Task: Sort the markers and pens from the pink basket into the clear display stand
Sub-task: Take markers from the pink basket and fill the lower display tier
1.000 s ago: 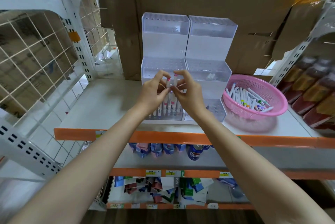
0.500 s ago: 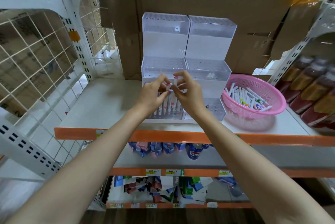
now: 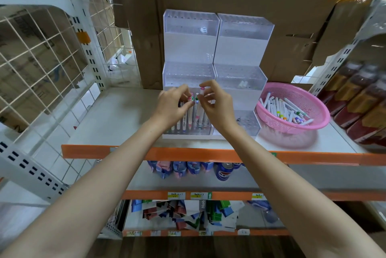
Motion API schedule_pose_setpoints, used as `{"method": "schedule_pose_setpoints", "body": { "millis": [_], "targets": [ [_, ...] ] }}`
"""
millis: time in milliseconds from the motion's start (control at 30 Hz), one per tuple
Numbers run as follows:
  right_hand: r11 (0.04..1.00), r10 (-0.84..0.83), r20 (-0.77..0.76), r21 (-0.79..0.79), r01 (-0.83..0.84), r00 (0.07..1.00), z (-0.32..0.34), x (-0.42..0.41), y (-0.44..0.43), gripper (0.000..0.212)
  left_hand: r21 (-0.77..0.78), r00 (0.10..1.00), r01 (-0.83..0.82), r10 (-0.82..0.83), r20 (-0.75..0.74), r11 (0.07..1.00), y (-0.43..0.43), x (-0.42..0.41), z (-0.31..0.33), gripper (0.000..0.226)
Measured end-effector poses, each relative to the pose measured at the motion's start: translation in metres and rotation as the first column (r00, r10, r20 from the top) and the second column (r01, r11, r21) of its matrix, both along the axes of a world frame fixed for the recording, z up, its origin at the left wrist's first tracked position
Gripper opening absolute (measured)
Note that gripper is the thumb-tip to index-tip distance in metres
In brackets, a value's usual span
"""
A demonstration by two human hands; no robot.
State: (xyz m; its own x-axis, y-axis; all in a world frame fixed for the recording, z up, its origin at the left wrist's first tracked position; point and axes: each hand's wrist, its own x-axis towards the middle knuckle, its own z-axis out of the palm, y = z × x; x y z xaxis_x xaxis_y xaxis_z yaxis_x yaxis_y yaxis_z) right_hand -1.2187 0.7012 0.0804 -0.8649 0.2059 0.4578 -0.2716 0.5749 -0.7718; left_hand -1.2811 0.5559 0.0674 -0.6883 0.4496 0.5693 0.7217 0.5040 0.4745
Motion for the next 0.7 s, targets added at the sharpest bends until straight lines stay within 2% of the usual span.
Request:
{"method": "schedule_pose_setpoints", "body": {
  "millis": [167,400,700],
  "targets": [
    [1.000,-0.006,0.014,-0.009,0.006,1.000,-0.004,-0.002,0.001,0.018,-0.043,0.997,-0.025,0.021,-0.077,0.999,0.001,0.003,-0.013,0.016],
    [0.997,-0.051,-0.085,0.061,0.057,0.995,-0.011,-0.001,0.004,0.020,-0.042,0.991,-0.022,0.016,-0.132,0.999,0.001,0.006,-0.011,0.016],
    [0.996,-0.035,-0.102,0.082,0.044,0.994,-0.015,-0.002,0.005,0.020,-0.032,0.992,-0.011,0.007,-0.129,0.999,-0.001,0.003,-0.013,0.012]
  ]
}}
